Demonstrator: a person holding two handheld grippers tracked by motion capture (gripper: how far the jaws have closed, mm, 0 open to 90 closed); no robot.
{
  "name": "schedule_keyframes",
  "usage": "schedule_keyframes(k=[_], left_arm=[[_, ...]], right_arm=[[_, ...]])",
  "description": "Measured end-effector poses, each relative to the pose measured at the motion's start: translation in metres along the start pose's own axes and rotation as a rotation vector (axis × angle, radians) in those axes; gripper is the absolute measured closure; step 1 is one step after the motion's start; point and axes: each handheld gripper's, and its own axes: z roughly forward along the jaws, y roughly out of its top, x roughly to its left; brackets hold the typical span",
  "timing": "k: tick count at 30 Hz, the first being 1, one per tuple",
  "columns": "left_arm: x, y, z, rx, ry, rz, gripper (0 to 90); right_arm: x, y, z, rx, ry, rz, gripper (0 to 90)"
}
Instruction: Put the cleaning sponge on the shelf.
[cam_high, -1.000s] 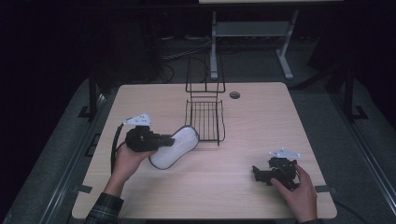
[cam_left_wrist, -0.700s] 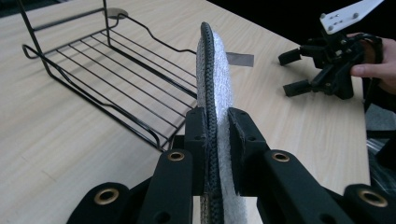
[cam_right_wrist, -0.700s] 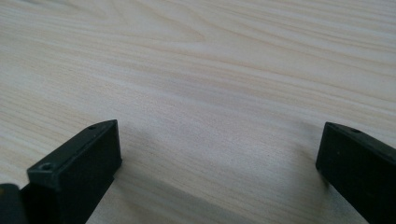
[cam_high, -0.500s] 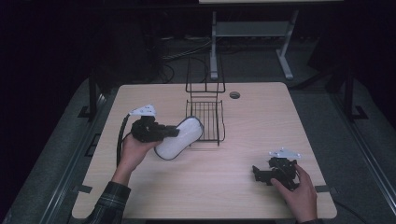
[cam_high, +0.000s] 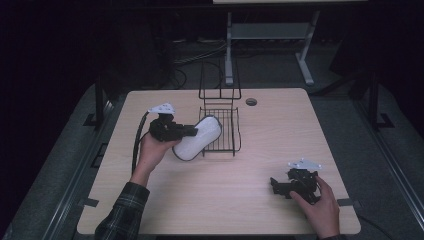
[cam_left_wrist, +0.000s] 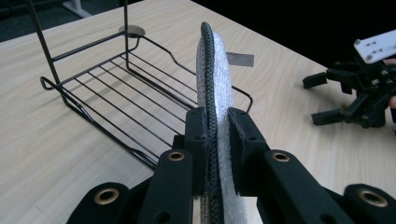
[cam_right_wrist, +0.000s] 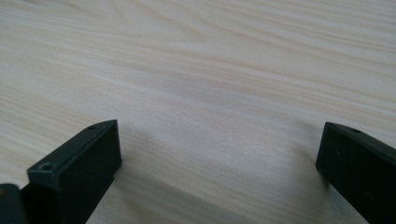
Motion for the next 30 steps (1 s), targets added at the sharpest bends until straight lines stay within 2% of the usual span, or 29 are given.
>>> schedule_keyframes(k=[16,22,26,30], left_arm=[[0.018,0.014,0.028,-0.008,0.010,-0.035,78.3],[0.023,0.023,0.038,-0.016,-0.001,-0.041,78.3],[0.027,0.025,0.047,-0.004,-0.009,-0.035,78.3],[0.029,0.024,0.059,-0.002,-0.015,-0.057,78.2]], right_arm=[[0.000,0.000,0.000,0.000,0.000,0.000,0.0],[0.000,0.000,0.000,0.000,0.000,0.000,0.0],[0.000,0.000,0.000,0.000,0.000,0.000,0.0],[0.000,0.000,0.000,0.000,0.000,0.000,0.0]])
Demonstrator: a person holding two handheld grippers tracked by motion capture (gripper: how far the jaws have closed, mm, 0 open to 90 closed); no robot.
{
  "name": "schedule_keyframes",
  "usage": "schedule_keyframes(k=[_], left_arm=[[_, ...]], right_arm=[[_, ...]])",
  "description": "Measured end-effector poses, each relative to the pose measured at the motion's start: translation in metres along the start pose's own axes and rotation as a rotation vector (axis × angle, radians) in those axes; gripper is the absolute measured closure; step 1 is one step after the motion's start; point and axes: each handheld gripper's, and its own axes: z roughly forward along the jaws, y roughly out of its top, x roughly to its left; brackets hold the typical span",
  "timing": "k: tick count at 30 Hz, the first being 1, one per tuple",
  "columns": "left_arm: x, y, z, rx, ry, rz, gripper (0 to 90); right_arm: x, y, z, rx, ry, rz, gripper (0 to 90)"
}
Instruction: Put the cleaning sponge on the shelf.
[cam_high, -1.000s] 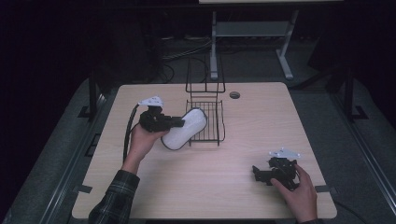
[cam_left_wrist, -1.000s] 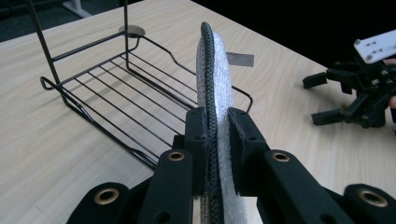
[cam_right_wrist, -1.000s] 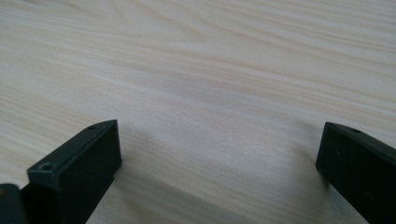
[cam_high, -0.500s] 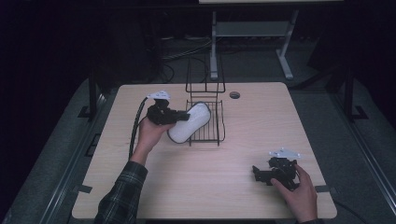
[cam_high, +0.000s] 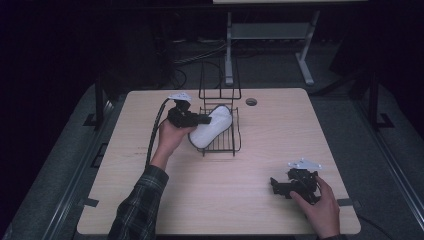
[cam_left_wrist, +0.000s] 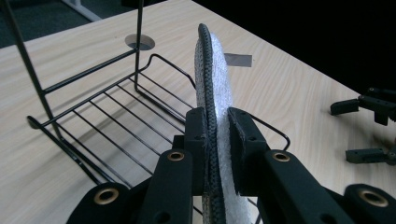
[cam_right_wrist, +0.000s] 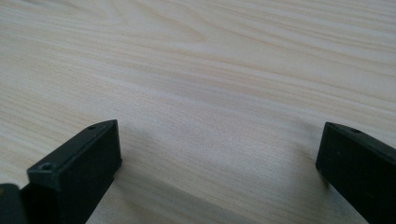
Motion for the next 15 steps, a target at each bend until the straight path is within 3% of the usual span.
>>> schedule_keyframes(k=[15], left_arm=[[0.012,0.001,0.021,0.025,0.034,0.011,75.2]], right_arm=[[0.000,0.000,0.000,0.000,0.000,0.000,0.0]])
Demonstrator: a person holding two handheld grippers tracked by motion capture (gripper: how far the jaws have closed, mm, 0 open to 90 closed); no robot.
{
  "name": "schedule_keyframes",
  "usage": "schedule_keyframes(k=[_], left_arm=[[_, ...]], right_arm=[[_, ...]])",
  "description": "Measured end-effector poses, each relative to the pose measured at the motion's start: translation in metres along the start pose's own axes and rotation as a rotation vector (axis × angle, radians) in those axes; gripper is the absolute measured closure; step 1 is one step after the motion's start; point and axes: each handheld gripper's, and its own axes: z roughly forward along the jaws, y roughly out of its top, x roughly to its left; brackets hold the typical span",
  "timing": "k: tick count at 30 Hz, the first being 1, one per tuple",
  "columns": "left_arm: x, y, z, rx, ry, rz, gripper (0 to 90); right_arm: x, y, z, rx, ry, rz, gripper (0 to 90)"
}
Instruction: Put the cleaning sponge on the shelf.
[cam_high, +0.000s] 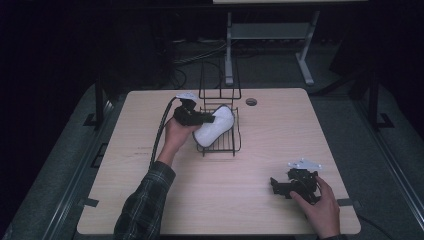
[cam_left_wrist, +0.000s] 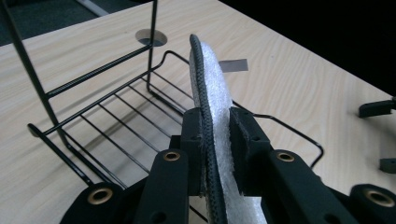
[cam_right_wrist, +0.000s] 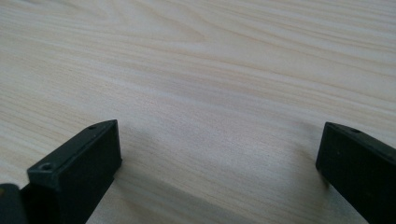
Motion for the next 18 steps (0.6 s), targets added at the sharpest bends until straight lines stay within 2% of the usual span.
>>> schedule_keyframes(k=[5,12,18], left_arm=[[0.008,-0.004,0.002,0.005,0.027,-0.008,72.7],[0.011,-0.005,0.004,0.004,0.050,-0.014,69.4],[0.016,-0.008,0.005,0.021,0.087,-0.015,65.6]], right_arm=[[0.000,0.000,0.000,0.000,0.000,-0.001,0.0],[0.000,0.000,0.000,0.000,0.000,-0.001,0.0],[0.000,0.000,0.000,0.000,0.001,0.000,0.0]])
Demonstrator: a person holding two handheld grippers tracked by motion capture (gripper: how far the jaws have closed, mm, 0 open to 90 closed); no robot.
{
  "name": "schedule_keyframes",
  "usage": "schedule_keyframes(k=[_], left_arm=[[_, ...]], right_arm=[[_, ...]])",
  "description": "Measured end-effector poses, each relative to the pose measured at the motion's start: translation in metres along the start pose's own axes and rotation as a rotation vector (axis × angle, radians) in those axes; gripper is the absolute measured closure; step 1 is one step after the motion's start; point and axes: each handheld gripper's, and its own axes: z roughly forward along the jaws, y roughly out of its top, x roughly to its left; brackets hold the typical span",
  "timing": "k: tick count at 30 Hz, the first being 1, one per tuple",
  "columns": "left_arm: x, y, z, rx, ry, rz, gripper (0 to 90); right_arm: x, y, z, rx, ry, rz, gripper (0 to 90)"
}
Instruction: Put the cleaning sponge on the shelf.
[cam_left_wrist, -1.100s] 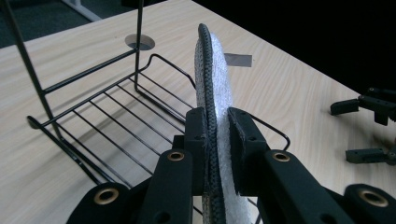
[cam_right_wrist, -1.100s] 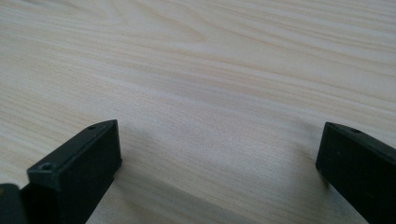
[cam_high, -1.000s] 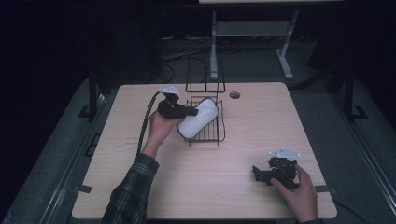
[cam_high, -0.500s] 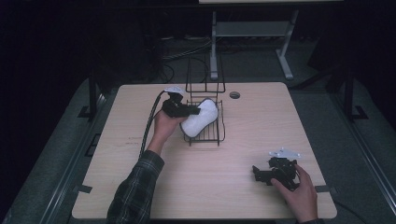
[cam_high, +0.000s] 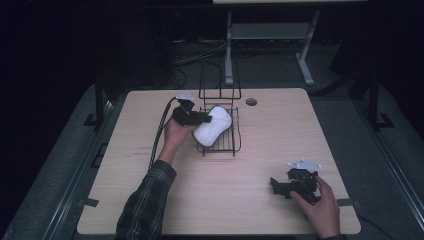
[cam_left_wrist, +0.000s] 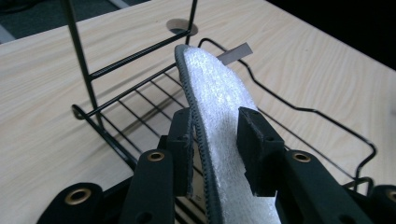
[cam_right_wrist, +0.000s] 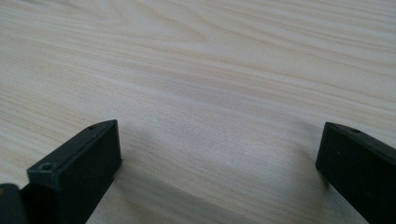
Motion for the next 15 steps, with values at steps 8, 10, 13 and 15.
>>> schedule_keyframes(k=[8,10,13,15], left_arm=[[0.000,-0.001,-0.002,0.021,0.025,0.015,59.6],[-0.002,0.000,-0.007,0.022,0.018,0.024,62.1],[-0.006,0.001,-0.013,0.025,-0.006,0.044,75.7],[-0.010,0.000,-0.017,0.020,-0.014,0.057,83.8]], right_arm=[[0.000,0.000,0.000,0.000,0.000,0.000,0.0],[0.000,0.000,0.000,0.000,0.000,0.000,0.0],[0.000,0.000,0.000,0.000,0.000,0.000,0.0],[0.000,0.000,0.000,0.000,0.000,0.000,0.0]])
